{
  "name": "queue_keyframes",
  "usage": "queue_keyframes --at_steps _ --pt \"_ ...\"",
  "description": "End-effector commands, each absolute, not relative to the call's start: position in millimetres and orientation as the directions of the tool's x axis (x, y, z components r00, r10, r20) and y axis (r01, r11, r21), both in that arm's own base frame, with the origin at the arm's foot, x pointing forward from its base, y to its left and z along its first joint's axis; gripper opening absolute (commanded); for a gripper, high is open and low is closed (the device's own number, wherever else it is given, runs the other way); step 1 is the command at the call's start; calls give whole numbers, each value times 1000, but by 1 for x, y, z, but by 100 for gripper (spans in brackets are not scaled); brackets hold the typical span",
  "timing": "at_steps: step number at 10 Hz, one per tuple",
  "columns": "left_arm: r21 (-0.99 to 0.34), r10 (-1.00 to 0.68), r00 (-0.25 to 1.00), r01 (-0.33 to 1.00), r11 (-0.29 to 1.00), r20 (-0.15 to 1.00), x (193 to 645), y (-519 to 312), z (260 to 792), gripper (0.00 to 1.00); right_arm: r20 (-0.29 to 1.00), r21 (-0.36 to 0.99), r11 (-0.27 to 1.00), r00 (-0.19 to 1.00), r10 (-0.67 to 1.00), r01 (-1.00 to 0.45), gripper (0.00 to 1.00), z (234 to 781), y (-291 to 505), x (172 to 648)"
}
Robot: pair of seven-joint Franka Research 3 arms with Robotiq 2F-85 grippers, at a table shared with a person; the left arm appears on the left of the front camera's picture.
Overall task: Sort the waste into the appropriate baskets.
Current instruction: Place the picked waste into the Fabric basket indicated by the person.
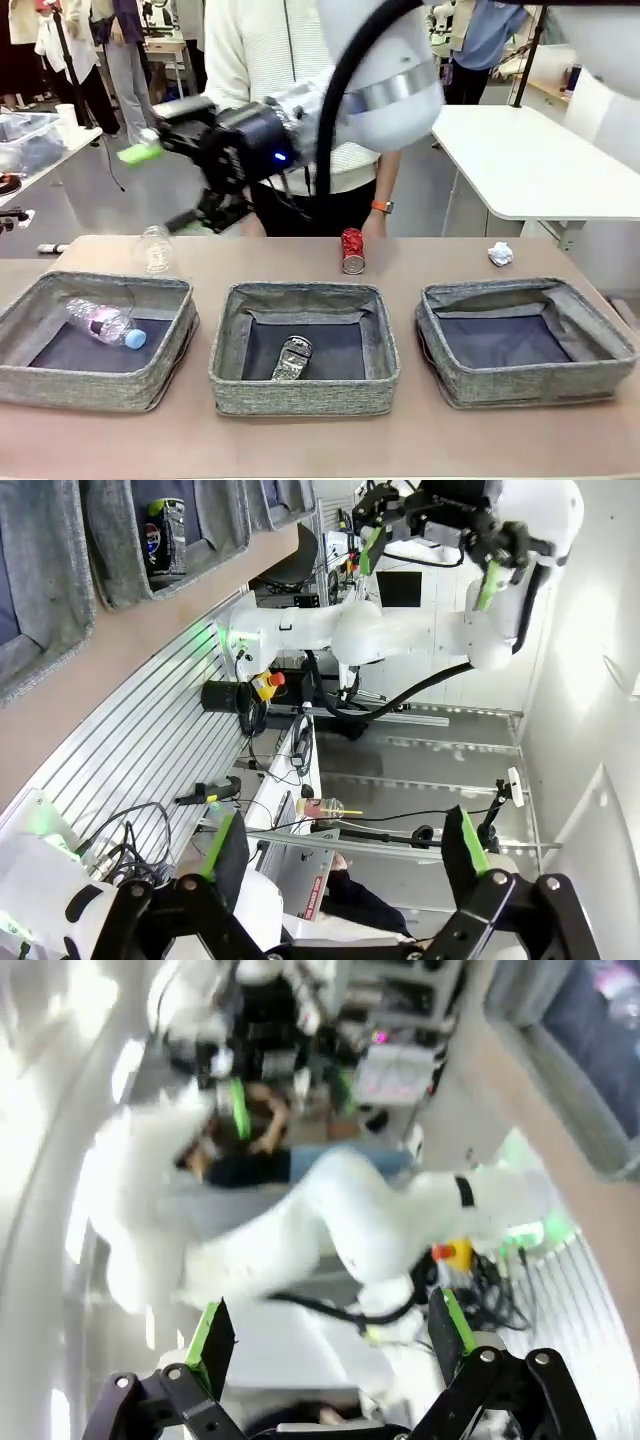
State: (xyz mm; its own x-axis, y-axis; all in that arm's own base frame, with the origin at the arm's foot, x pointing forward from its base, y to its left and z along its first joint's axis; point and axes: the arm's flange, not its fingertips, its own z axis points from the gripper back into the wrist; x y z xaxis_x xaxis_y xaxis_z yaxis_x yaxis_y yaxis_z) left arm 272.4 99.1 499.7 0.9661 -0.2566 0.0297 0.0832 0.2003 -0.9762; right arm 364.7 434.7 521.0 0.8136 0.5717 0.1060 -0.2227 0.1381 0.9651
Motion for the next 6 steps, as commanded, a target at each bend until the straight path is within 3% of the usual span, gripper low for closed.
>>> queue_keyframes --at_steps 1,2,3,4,5,6 --pt "-979 -259 965 89 181 40 271 97 502 100 380 917 -72 802 460 -393 100 492 401 331" --pt "-979 -259 965 89 181 40 271 97 502 100 106 965 138 814 572 -223 100 521 435 365" --pt "-979 -259 965 89 181 40 271 97 502 100 106 965 138 814 572 -223 100 521 435 365" --pt "-979 -259 965 89 181 40 271 97 502 100 243 947 44 800 549 -318 100 507 412 359" --pt "-979 -259 965 89 181 40 271 97 502 100 214 953 109 881 422 -283 100 490 378 373" --pt "-979 -259 965 89 181 40 271 97 502 100 226 970 -7 892 392 -243 100 478 338 383"
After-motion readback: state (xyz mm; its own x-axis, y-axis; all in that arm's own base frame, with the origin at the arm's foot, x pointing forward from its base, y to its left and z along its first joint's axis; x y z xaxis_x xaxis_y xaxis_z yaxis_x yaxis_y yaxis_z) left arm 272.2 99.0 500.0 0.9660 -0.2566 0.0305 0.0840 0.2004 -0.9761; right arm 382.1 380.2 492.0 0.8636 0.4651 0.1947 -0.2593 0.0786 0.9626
